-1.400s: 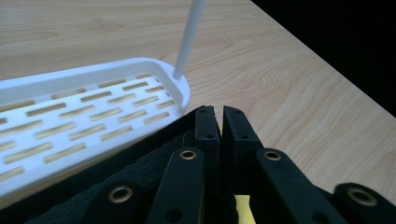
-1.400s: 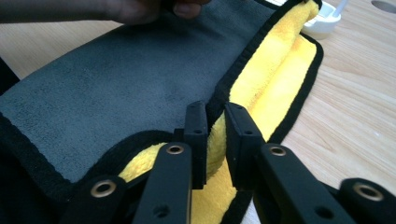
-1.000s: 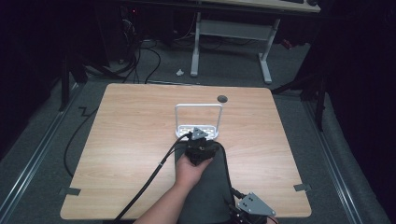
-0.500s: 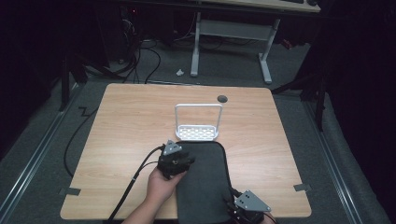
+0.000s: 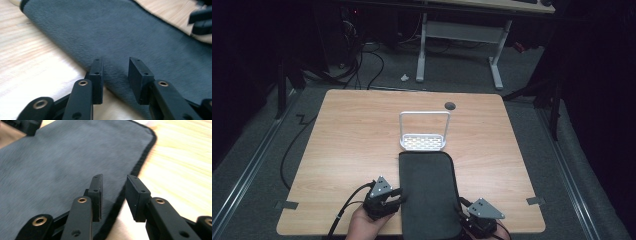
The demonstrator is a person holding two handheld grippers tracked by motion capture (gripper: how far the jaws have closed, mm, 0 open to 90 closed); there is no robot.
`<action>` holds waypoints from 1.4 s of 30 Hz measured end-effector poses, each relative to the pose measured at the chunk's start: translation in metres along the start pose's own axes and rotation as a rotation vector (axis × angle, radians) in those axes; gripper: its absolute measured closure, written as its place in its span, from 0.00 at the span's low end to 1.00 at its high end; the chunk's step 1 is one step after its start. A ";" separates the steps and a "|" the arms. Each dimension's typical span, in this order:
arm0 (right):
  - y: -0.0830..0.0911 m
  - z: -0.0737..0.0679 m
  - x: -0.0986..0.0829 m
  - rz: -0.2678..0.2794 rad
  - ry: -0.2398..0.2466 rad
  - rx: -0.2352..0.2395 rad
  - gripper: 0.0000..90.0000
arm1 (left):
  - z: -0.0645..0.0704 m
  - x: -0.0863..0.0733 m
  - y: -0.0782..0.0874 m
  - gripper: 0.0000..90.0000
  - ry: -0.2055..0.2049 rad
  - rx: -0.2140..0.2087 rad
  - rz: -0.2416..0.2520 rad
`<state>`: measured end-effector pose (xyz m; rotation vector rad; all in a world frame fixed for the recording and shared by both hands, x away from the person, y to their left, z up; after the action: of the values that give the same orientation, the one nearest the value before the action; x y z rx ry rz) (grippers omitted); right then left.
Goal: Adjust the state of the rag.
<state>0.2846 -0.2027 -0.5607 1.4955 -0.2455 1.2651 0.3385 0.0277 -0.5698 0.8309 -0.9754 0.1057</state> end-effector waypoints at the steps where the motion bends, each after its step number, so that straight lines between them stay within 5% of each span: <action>1: -0.001 0.004 0.001 0.003 -0.008 -0.006 0.76 | -0.001 0.001 0.000 0.71 0.014 -0.010 0.004; 4: -0.007 0.013 0.005 -0.011 -0.030 -0.009 0.80 | -0.001 0.005 -0.003 0.71 0.040 -0.032 0.009; 13: -0.059 0.029 0.032 -0.077 -0.005 0.001 0.97 | 0.003 0.006 -0.018 0.69 -0.018 -0.014 -0.038; 17: -0.081 0.035 0.028 -0.147 0.008 0.002 0.99 | -0.001 0.001 -0.019 0.70 -0.042 0.014 -0.071; 22: -0.077 0.031 0.025 -0.143 0.009 0.010 0.99 | -0.002 -0.004 -0.013 0.72 -0.049 0.023 -0.081; 36: -0.046 -0.007 0.010 -0.109 0.052 0.093 0.97 | 0.010 -0.030 0.018 0.74 -0.040 -0.020 -0.130; 42: -0.048 -0.007 0.010 -0.096 0.047 0.096 0.97 | -0.001 -0.017 0.020 0.74 0.032 -0.024 -0.074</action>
<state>0.3188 -0.1743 -0.5818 1.5386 -0.0819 1.2489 0.3205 0.0465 -0.5711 0.8397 -0.9131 0.0439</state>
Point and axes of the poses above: each handheld gripper's, and its own axes: y roughly backward along the jaws, x roughly out of its top, z roughly to its right, the point moved 8 cm from there along -y, roughly forward along the jaws, and after that the axes turned 7 degrees about y, right-handed, at the moved point
